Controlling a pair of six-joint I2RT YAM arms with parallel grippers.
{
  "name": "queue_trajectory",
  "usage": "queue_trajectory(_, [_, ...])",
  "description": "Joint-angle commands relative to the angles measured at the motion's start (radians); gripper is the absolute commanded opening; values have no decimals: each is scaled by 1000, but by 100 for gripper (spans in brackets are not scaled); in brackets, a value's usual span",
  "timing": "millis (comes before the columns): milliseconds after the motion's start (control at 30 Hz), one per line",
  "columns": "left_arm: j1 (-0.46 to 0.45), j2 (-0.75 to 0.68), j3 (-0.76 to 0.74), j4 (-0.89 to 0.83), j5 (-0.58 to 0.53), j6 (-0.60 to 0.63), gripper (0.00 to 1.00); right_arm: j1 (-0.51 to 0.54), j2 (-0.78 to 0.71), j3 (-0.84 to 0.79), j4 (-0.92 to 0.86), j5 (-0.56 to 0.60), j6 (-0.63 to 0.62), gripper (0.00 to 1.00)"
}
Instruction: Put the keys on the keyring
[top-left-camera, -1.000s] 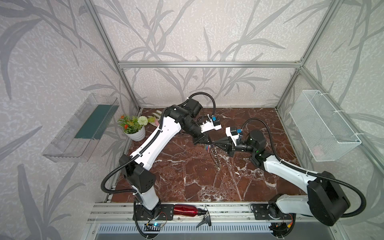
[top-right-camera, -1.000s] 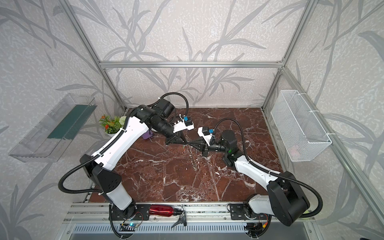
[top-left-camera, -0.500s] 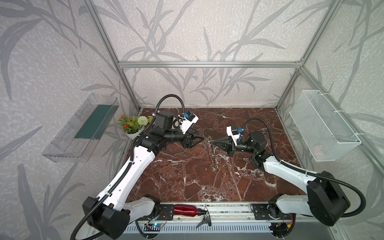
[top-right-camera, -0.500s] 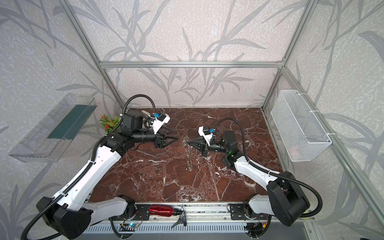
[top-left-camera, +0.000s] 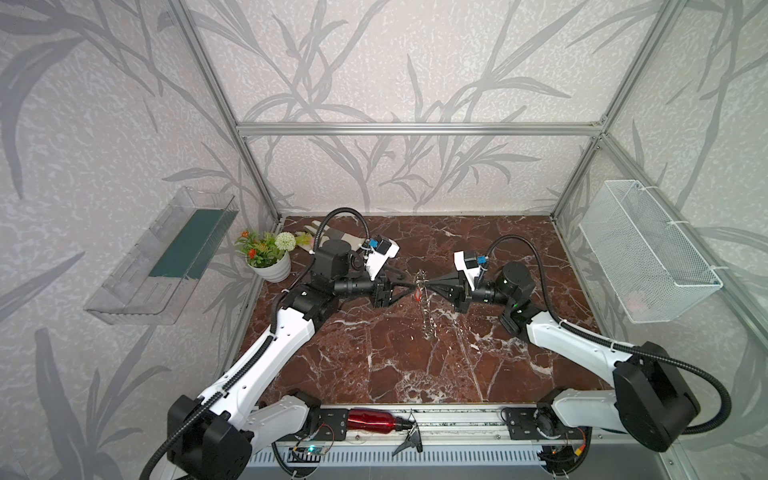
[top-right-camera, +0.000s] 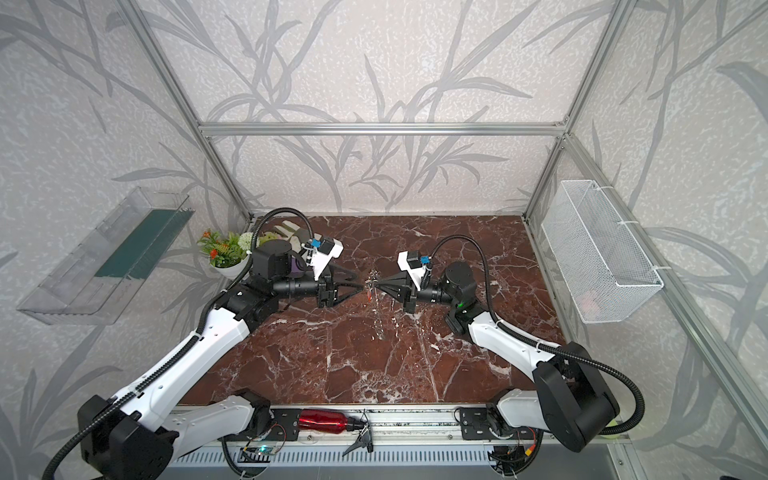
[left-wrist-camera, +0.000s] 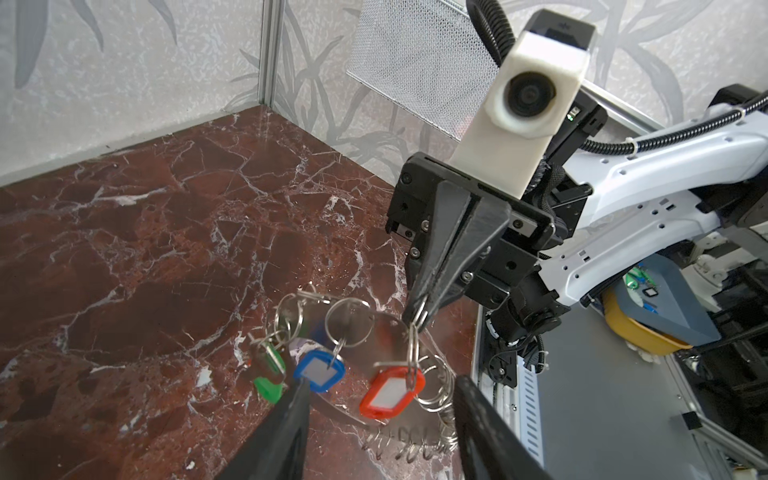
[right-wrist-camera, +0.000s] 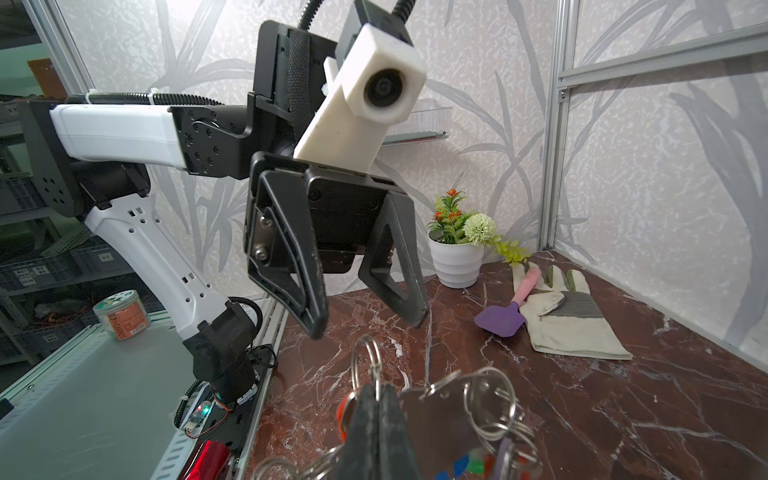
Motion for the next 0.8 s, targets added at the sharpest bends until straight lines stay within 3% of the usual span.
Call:
queue_trajectory(0, [-16, 25, 28, 16, 62, 0, 46, 4, -2, 16, 68, -17, 16, 0])
queue_trajectory(233, [-33, 36, 32, -2, 50, 11, 37, 5, -2, 15, 68, -16, 16, 0])
queue_trajectory(633, [-34, 38, 34, -18, 20, -30, 1, 2, 7, 11, 74, -17, 17, 0])
queue_trajectory(767, [-35, 45, 53, -71, -27, -33, 0, 4, 9, 12, 79, -19, 17, 0])
